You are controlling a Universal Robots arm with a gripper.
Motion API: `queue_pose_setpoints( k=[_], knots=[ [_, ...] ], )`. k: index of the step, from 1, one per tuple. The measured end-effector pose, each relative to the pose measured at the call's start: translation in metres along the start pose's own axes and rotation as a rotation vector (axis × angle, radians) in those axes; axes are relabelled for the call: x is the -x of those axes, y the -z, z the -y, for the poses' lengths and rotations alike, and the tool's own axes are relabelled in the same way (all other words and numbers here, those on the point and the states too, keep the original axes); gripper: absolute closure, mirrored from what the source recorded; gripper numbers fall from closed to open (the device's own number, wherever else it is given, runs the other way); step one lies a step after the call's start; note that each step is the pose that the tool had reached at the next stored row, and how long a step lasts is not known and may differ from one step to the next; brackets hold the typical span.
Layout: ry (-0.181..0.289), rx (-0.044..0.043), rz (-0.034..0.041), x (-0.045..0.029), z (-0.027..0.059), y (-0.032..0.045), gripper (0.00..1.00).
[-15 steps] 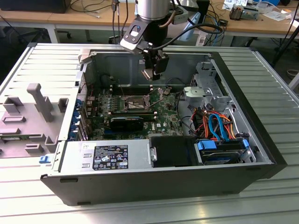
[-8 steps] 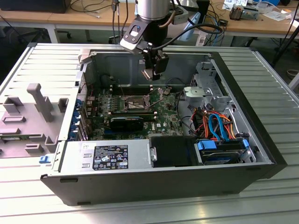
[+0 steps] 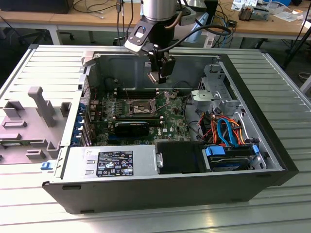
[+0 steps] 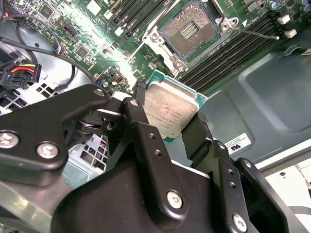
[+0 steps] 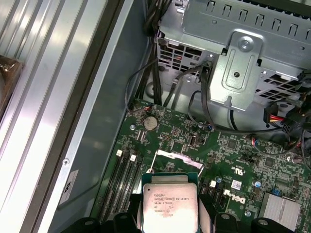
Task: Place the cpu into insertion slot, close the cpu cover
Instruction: 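Close the cpu cover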
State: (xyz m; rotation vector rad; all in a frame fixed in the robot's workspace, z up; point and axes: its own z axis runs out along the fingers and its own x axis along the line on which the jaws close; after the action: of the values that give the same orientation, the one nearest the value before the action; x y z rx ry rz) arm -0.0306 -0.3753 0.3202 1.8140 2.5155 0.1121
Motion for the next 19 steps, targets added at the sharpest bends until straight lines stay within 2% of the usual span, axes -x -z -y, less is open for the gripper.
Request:
queue_pose_setpoints(
  k=[19],
  knots=[
    [-0.014,0.0001,0.0011,0.0,0.0,-0.0005,0.45]
  ],
)
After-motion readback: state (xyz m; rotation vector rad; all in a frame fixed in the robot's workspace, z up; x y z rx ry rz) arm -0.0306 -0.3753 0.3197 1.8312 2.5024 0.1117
